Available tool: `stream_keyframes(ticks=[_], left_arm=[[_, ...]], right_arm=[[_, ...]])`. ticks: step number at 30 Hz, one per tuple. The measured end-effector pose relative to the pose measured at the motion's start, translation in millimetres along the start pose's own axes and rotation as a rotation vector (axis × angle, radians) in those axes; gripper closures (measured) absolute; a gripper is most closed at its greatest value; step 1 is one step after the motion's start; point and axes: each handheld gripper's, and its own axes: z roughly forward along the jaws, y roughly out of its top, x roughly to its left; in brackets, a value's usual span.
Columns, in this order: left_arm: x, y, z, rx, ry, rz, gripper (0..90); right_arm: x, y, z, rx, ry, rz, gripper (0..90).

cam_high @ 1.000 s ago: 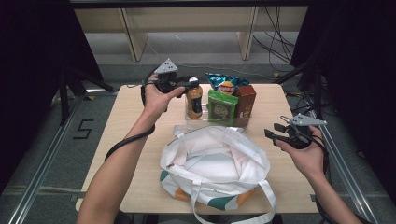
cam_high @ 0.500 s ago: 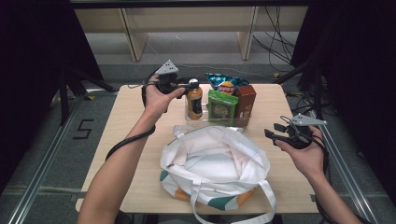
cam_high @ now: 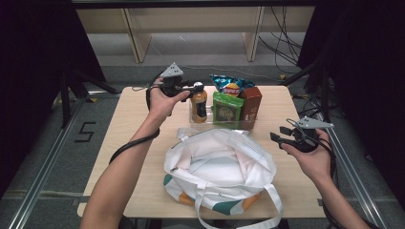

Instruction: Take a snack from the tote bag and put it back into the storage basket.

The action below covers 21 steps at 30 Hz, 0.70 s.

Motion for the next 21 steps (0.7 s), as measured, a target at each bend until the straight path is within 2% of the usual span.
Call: stream_keyframes(ticks=[4,5,7,10,11,12,14,15,18,19,21], left_arm=[[0.7,-2.0,0.3,0.002,-0.004,-0.004,60.7],[0.7,-2.6,0.4,0.003,-0.004,-0.005,60.7],[0.7,-3.4,0.5,0.006,-0.002,-0.003,60.7],[1.1,-4.4,0.7,0.009,0.001,-0.002,60.7],[1.1,-4.7,0.9,0.011,0.001,-0.001,60.7],[1.1,-5.2,1.1,0.011,0.001,-0.004,60.7],[1.2,-6.1,1.5,0.013,0.0,-0.002,60.7],[1.3,-6.7,1.5,0.014,0.001,-0.002,60.7],[1.5,-7.9,2.0,0.013,0.003,-0.007,60.7],[1.4,-8.9,2.4,0.015,0.003,-0.009,60.7],[1.6,-9.8,2.7,0.019,0.005,-0.008,60.7]], right_arm=[[-0.1,0.2,-0.3,0.0,0.0,0.0,51.3],[-0.9,-0.4,0.5,-0.007,-0.004,-0.013,51.4],[1.5,-0.3,0.2,0.003,-0.001,0.015,51.4],[2.7,-0.4,0.7,0.004,0.001,0.022,51.4],[4.0,-0.1,0.5,0.01,0.005,0.036,51.3],[3.2,0.0,-1.0,0.036,0.013,0.024,51.3],[2.7,-0.1,-1.1,0.04,0.014,0.018,51.3],[3.4,0.3,-1.6,0.045,0.016,0.031,51.4],[2.0,0.0,-1.0,0.027,0.005,0.013,51.3],[1.8,-0.8,0.8,0.001,-0.003,0.004,51.3],[1.7,-0.7,0.8,0.0,-0.002,0.004,51.3]])
